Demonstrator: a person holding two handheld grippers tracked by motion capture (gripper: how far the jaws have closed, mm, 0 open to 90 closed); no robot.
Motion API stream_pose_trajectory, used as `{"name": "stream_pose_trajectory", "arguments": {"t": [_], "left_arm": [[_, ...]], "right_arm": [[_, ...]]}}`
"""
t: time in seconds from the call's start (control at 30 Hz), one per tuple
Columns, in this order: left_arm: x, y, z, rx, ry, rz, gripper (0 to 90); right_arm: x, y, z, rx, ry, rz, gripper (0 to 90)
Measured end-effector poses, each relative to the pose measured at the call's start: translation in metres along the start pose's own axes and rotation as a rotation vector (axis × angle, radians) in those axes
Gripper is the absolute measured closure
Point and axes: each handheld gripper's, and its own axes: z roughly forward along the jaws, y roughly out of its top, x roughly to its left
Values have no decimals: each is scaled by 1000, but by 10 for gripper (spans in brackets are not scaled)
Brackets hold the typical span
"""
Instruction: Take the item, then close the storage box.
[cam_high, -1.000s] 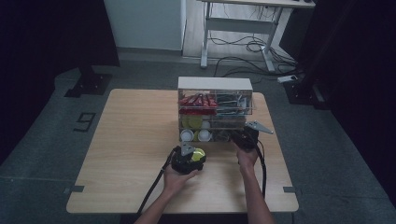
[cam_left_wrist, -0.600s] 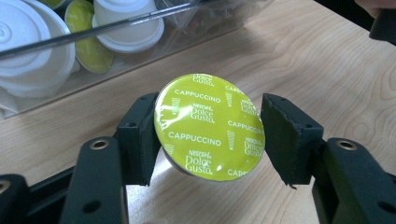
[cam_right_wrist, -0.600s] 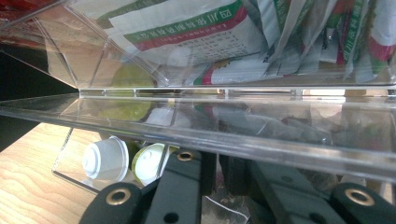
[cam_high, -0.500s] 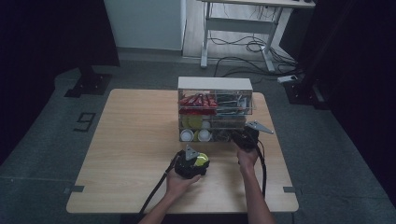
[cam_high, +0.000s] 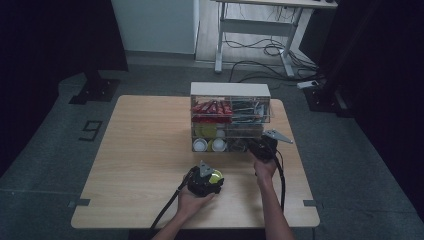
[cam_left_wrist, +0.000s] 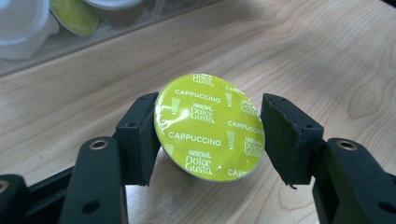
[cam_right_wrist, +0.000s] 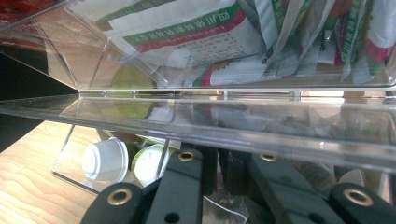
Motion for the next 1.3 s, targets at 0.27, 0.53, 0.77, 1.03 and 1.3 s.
{"name": "stream_pose_trajectory", "arguments": {"t": [0.27,0.53,0.77,1.03,1.3], "left_arm": [[0,-2,1,14,2,1,347],[6,4,-19,-33,-19,-8,283],[11,2,-37,-53,-27,-5,276],[25,-10,-55,-58,-15,-19,276],[43,-26,-69,-60,12,-56,279]], "right_arm": [[-1,0,0,-1,0,2,854],[0,0,-1,0,-4,1,854],[0,-1,-1,9,-9,-3,867],[4,-3,-4,20,-12,-11,884],[2,-8,-10,39,-24,-5,891]]}}
